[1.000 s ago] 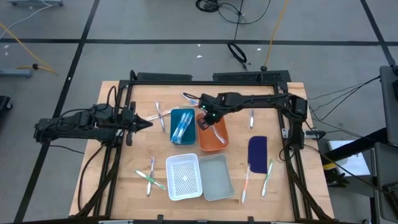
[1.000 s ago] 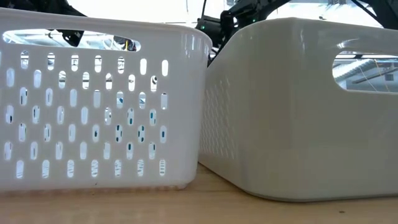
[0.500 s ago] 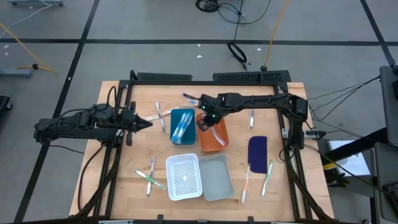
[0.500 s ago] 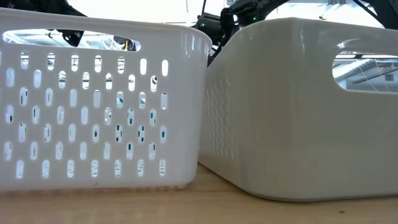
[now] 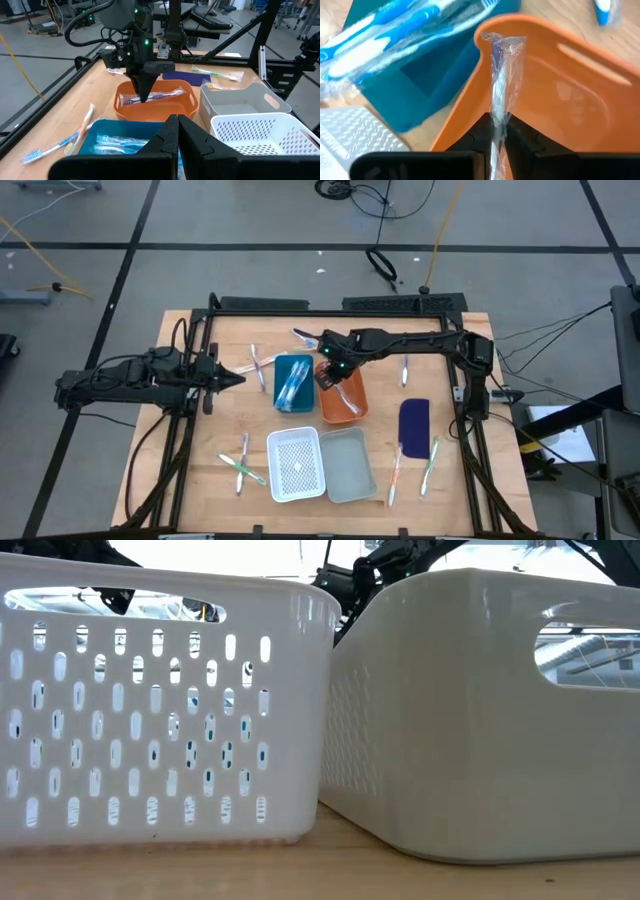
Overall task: Pick & Place Toothbrushes
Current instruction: Put the violet toothbrush into the orange bin
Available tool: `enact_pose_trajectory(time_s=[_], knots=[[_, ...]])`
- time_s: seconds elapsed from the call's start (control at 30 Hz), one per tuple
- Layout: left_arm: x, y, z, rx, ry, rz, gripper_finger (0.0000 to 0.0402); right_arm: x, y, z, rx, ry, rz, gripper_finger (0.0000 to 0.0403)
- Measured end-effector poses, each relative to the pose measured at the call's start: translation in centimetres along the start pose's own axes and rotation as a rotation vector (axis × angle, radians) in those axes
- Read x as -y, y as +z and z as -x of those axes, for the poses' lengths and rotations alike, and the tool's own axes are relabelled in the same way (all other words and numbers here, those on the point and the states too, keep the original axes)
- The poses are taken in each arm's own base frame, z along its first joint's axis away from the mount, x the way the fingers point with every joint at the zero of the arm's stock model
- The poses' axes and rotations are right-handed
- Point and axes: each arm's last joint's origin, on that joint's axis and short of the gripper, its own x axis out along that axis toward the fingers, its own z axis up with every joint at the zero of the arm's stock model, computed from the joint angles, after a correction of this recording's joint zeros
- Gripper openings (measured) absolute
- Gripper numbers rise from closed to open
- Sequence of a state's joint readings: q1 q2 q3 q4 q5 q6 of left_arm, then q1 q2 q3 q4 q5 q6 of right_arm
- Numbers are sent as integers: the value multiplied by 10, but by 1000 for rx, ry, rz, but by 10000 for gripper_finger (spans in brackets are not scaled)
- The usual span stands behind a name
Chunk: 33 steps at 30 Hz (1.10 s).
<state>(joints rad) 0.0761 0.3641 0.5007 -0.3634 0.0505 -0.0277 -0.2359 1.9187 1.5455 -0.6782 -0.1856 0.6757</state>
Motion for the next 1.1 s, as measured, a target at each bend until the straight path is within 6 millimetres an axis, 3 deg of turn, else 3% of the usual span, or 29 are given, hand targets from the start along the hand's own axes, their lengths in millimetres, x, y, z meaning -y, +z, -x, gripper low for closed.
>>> enact_pose_trajectory(time_s=[0.2,0.63,0.9,1.1], knots=[[0,0,0,0,0,0,5,0,1,-1,5,6,7,57],[0,0,0,0,0,-6,5,7,3,2,-10,-15,-14,146],[0,0,0,-1,0,-6,5,-5,7,41,133,82,41,141],[0,0,0,1,2,-3,5,-7,11,75,313,27,161,122]])
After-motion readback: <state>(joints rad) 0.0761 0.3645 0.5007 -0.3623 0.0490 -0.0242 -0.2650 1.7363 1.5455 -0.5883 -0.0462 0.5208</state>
